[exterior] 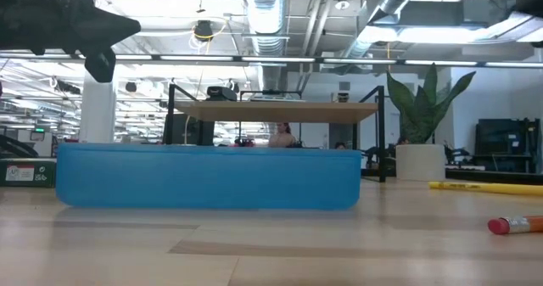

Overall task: Pack school essentials
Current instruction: Put the yellow pen into the blue supply box

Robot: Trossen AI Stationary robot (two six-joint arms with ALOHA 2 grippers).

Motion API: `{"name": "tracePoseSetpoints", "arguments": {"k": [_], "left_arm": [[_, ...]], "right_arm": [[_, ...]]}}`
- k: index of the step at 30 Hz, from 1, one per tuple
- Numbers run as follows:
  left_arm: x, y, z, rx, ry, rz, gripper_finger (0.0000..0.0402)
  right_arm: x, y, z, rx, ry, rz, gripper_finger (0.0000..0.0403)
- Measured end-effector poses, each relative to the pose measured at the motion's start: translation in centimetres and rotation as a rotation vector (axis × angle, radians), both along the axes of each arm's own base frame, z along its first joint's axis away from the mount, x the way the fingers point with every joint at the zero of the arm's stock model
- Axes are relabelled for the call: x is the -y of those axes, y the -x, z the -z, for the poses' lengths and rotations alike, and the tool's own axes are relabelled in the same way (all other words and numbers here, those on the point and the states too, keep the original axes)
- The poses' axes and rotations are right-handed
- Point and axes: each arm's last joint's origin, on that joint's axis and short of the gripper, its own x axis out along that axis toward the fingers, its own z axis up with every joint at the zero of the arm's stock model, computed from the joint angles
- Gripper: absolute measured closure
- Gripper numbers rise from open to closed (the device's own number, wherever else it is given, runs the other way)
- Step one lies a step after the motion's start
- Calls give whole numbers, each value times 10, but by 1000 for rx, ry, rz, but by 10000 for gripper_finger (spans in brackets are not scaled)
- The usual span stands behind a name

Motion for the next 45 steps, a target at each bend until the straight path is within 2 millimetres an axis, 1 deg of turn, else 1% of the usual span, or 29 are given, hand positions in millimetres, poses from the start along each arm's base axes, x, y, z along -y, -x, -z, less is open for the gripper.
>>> {"name": "tracePoseSetpoints", "arguments": {"k": [3,6,10,14,17,19,22,23,27,30,33,38,41,45], "left_arm": [[0,0,0,0,0,-1,401],[0,0,0,0,0,-1,401],[0,0,0,0,0,-1,401],[0,0,0,0,0,-1,401],[0,0,0,0,-4,-1,401],[0,0,0,0,-4,-1,401],[0,0,0,0,-4,4,401],[0,0,0,0,-4,10,401],[0,0,0,-1,-6,14,401],[0,0,0,-4,-6,13,401],[0,0,0,-4,-6,13,401],[0,0,0,-4,-5,12,401],[0,0,0,-4,-5,12,401],[0,0,0,-4,-5,10,401]], "right_arm": [[-1,-2,-8,39,-6,-54,381],[-1,-8,-8,65,-26,-85,354],[-2,-19,1,118,-114,-174,304],[0,-24,1,138,-107,-223,248],[4,-29,1,144,-97,-231,215],[5,-37,11,140,-116,-252,200],[7,-42,35,53,-122,-293,189],[8,-44,38,44,-124,-290,189],[11,-44,49,-5,-106,-282,199],[15,-44,51,-31,-78,-266,222],[20,-45,52,-54,-53,-253,263],[29,-49,53,-74,-31,-272,347],[33,-52,52,-80,-31,-279,383],[40,-54,51,-96,-17,-263,388]]}}
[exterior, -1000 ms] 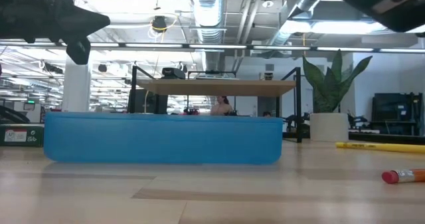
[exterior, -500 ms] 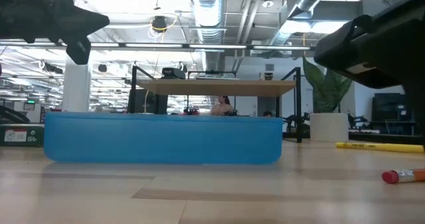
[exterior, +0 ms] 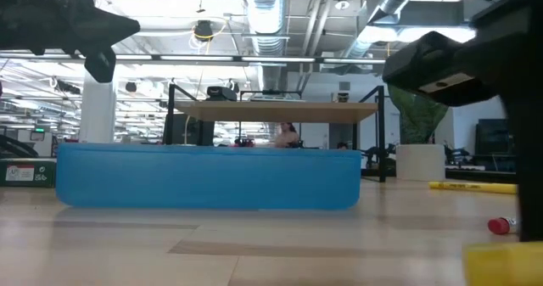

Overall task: Pack school essentials
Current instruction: Put the yellow pen into the blue supply box

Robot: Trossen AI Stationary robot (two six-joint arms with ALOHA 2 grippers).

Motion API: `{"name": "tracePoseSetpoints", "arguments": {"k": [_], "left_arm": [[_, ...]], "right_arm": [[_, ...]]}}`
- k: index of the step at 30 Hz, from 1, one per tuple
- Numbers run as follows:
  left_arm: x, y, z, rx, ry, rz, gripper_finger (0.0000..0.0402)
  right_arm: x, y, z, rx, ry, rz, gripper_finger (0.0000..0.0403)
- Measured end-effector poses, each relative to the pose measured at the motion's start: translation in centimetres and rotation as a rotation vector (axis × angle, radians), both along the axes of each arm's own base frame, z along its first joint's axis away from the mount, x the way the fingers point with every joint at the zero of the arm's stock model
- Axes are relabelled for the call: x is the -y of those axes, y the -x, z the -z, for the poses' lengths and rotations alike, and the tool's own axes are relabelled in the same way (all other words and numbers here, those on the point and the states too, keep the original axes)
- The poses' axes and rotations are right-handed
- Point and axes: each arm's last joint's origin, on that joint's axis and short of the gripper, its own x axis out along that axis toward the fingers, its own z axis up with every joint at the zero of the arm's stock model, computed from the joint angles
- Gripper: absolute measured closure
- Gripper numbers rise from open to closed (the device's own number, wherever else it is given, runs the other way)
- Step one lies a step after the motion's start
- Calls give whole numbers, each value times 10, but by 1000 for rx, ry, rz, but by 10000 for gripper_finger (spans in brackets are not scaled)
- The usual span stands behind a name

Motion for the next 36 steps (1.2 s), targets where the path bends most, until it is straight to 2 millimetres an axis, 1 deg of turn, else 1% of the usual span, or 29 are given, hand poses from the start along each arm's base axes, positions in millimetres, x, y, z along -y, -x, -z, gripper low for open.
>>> {"name": "tracePoseSetpoints", "arguments": {"k": [6,9,19,25,31,33,36], "left_arm": [[0,0,0,0,0,0,401],[0,0,0,0,0,0,401],[0,0,0,-1,-3,0,401],[0,0,0,-1,-3,0,401],[0,0,0,-1,-4,0,401],[0,0,0,-1,-4,0,401],[0,0,0,-2,-4,0,401]], "right_arm": [[4,-1,-4,-3,43,14,377],[5,-3,-9,3,88,22,377],[19,-11,-20,-27,182,62,374],[27,-19,-30,-22,204,89,382],[30,-25,-39,-12,197,80,399],[31,-25,-40,-16,199,81,397],[33,-27,-41,-19,196,85,381]]}}
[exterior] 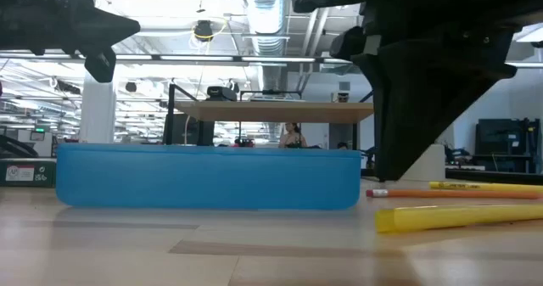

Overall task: Pack school essentials
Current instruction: Put the yellow pen into the blue supply box

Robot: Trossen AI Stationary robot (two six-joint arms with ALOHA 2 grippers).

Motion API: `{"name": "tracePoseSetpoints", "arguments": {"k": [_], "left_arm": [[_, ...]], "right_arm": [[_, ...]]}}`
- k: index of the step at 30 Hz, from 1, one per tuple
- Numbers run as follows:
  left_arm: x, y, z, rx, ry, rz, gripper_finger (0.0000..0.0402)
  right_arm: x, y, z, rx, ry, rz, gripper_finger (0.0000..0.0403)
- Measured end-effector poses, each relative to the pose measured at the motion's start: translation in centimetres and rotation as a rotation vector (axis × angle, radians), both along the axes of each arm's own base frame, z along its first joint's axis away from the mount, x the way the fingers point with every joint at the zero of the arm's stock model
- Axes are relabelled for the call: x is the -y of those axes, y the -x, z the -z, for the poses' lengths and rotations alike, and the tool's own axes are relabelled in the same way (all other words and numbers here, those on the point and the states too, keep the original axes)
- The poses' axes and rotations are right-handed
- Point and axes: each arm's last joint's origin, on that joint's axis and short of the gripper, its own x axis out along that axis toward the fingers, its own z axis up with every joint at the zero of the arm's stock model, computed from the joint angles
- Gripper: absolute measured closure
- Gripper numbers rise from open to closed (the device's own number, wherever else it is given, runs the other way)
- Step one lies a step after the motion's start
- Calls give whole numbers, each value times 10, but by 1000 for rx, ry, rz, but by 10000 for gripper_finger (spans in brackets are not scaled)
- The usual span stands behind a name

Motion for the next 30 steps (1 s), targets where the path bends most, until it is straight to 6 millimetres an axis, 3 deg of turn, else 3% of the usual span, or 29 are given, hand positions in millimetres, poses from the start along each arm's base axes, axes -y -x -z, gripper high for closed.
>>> {"name": "tracePoseSetpoints", "arguments": {"k": [9,14,19,30], "left_arm": [[0,0,0,-3,0,0,401],[0,0,1,-7,0,1,401],[0,0,1,-8,1,3,401],[0,0,0,-4,1,-3,401]], "right_arm": [[-10,7,-2,5,-16,-6,337],[-17,23,-31,146,-43,-18,335],[-6,45,-41,285,-133,16,334],[16,71,-5,489,-397,10,334]]}}
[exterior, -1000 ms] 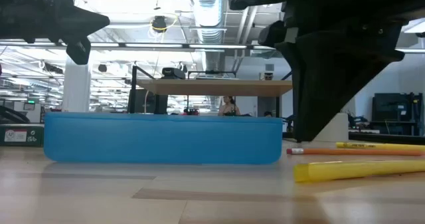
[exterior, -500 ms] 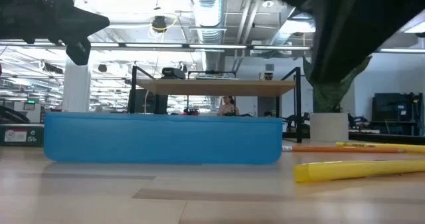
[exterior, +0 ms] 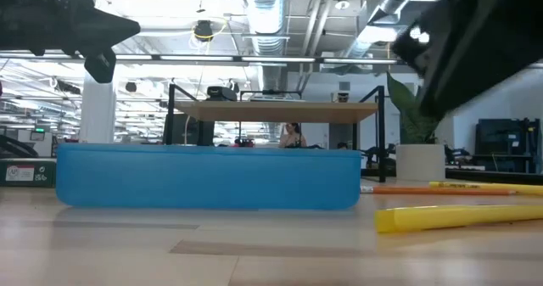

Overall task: Pack school essentials
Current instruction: Put the yellow pen into the blue supply box

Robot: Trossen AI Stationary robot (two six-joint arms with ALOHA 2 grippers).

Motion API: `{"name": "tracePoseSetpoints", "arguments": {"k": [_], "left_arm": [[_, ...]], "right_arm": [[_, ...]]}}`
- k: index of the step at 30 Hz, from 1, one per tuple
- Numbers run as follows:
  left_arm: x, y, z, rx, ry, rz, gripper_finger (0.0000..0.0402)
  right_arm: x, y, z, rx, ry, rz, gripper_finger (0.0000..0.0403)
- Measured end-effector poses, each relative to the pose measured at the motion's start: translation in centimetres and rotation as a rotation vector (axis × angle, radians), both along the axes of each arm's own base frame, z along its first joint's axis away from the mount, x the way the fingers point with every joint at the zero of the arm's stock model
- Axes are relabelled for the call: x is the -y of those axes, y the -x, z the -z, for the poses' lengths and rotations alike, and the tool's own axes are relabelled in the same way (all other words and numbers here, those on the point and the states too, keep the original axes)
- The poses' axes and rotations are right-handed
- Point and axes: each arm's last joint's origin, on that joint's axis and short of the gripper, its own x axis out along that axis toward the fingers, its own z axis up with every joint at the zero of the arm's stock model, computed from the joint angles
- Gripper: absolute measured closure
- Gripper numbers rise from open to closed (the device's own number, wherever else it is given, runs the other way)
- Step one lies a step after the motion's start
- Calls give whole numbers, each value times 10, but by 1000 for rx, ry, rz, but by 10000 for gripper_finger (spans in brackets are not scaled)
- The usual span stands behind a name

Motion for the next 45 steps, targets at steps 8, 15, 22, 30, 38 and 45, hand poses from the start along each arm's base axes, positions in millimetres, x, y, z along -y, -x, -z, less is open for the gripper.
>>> {"name": "tracePoseSetpoints", "arguments": {"k": [8,15,22,30,38,45], "left_arm": [[0,0,0,-1,0,-1,401],[0,0,0,-2,0,-2,401],[0,0,0,-2,0,-1,401],[0,0,0,-5,-7,-2,401],[0,0,0,-6,-7,-2,401],[0,0,1,-6,-7,-2,401]], "right_arm": [[2,-8,22,-33,-17,-35,334],[5,-13,20,-2,-7,-58,309],[12,-20,35,-37,7,-42,207],[9,-26,59,-65,8,-40,175],[15,-23,68,-145,60,-24,257],[19,-23,67,-155,69,-19,339]]}}
